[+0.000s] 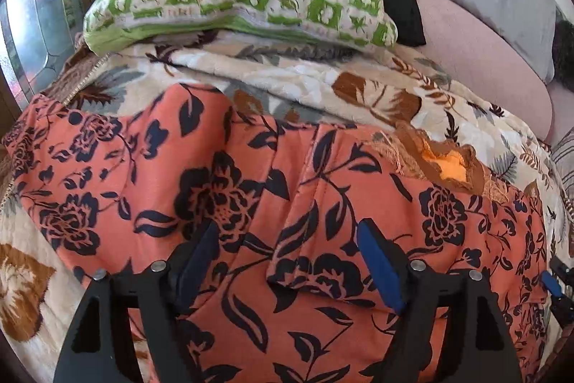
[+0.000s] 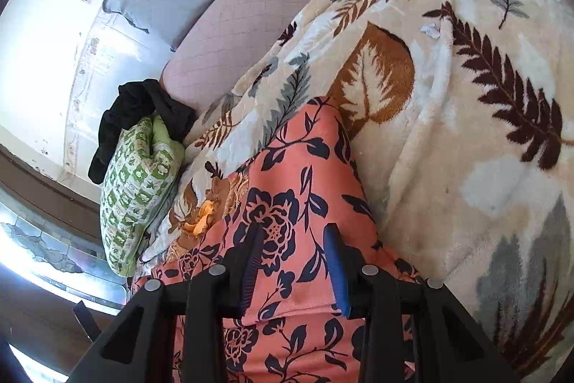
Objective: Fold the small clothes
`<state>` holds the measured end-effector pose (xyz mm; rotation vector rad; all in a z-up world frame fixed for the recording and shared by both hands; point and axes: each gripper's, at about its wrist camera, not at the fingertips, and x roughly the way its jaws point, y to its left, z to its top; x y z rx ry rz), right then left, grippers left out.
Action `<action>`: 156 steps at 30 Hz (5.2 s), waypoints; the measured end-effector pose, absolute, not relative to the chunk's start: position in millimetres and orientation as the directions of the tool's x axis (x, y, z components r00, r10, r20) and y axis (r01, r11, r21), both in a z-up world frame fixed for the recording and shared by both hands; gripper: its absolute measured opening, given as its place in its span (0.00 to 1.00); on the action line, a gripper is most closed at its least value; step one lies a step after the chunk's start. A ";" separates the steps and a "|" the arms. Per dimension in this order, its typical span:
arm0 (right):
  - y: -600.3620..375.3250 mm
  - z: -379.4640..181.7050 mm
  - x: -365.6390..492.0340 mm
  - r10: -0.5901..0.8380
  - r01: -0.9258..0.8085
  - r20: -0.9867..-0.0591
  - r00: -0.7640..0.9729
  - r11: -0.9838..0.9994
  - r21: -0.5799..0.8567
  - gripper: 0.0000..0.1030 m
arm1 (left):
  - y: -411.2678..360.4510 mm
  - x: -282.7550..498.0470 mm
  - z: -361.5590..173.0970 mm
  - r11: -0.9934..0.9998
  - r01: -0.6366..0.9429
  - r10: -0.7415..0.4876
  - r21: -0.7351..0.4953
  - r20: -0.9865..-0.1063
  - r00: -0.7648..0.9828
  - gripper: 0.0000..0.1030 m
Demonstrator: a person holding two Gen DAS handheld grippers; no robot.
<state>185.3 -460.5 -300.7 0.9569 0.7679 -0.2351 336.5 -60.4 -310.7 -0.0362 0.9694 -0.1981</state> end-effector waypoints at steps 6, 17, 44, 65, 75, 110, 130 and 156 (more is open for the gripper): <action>-452.4 -305.8 190.9 0.171 0.514 -0.714 0.679 0.584 0.628 0.31 | -60.7 333.6 -311.8 0.977 0.171 -0.204 -0.130 -0.814 0.543 0.10; -447.0 -311.4 190.2 0.180 0.511 -0.714 0.677 0.583 0.632 0.31 | -57.7 329.2 -304.5 0.984 0.143 -0.172 -0.110 -0.813 0.556 0.67; -394.2 -299.9 209.4 0.098 0.409 -0.778 0.621 0.806 0.428 0.34 | 29.9 285.5 -259.7 0.992 0.018 -0.106 -0.125 -0.753 0.650 0.14; -383.9 -298.1 211.7 0.088 0.373 -0.750 0.655 0.826 0.423 0.57 | 251.1 370.9 -309.4 0.735 -0.470 -0.018 -0.489 -0.707 0.707 0.88; -393.0 -296.9 208.0 0.124 0.395 -0.730 0.672 0.774 0.495 0.57 | 185.9 382.0 -272.7 0.892 -0.341 0.048 -0.296 -0.689 0.723 0.07; -357.0 -251.6 250.4 0.127 0.201 -0.695 0.708 0.907 0.371 0.70 | -34.0 313.5 -314.2 0.978 0.039 0.151 0.207 -0.821 0.551 0.66; -440.1 -249.4 200.2 -0.118 0.462 -0.747 0.655 0.844 0.272 0.06 | -40.7 316.3 -313.7 0.971 0.043 0.170 0.234 -0.810 0.561 0.67; -426.7 -264.3 187.6 0.004 0.344 -0.717 0.697 0.875 0.340 0.34 | -95.3 286.2 -295.4 0.951 0.193 0.055 0.243 -0.744 0.666 0.72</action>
